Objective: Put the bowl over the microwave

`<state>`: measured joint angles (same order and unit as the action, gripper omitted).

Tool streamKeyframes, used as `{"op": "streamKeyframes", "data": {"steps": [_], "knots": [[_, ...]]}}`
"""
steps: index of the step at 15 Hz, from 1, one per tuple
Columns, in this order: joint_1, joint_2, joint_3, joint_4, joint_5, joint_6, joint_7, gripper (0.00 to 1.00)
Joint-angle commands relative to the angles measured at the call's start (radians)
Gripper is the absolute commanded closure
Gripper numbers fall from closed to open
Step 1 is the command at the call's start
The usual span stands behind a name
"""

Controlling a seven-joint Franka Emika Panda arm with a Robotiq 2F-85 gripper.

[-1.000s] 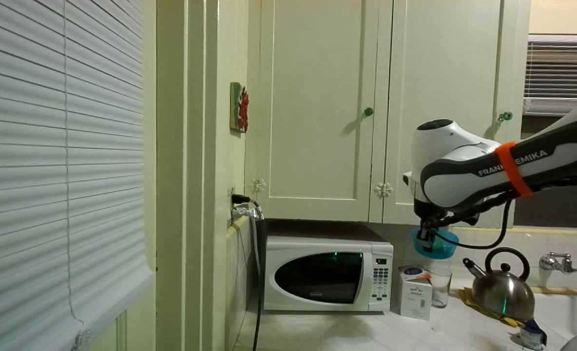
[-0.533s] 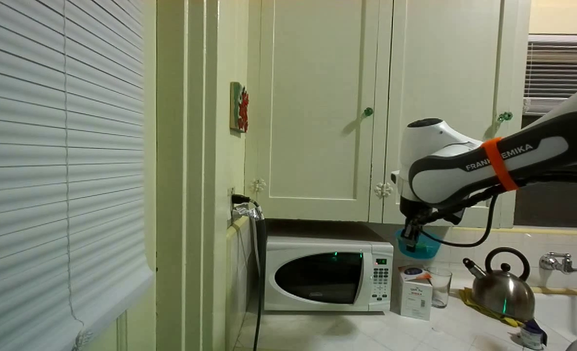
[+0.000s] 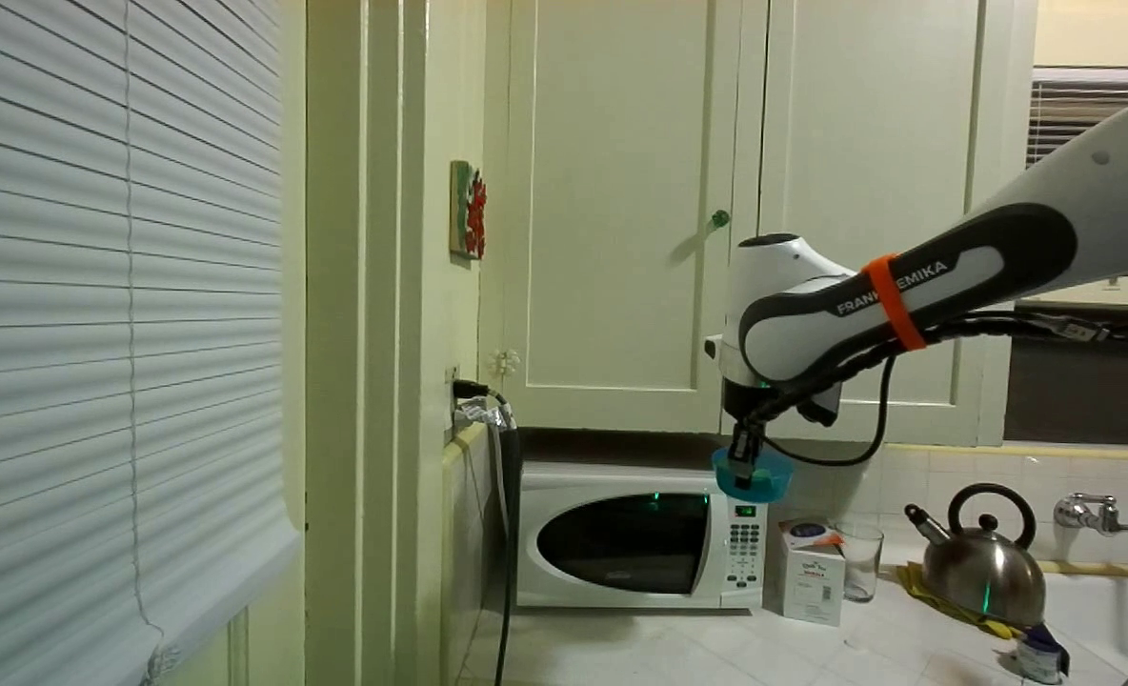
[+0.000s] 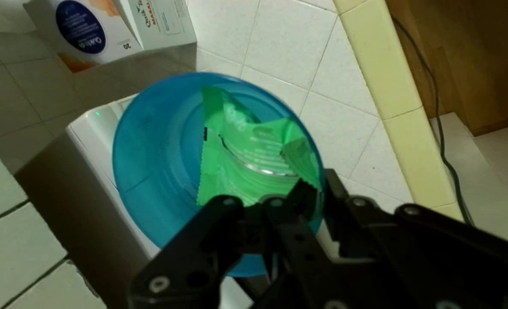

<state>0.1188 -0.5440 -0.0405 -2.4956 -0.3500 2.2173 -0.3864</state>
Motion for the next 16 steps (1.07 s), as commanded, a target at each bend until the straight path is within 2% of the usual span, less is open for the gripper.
{"op": "streamKeyframes", "data": {"steps": [1, 7, 8, 10, 11, 16], "knots": [[0.018, 0.131, -0.013, 0.105, 0.052, 0.007, -0.087, 0.98], [0.011, 0.246, 0.015, 0.2, 0.067, 0.024, -0.119, 0.98], [0.001, 0.215, 0.023, 0.165, 0.054, 0.014, -0.097, 0.91], [0.001, 0.239, 0.028, 0.19, 0.053, 0.016, -0.097, 0.91], [0.001, 0.243, 0.028, 0.195, 0.053, 0.016, -0.097, 0.98], [0.001, 0.303, 0.045, 0.236, 0.059, 0.079, -0.062, 0.98]]}}
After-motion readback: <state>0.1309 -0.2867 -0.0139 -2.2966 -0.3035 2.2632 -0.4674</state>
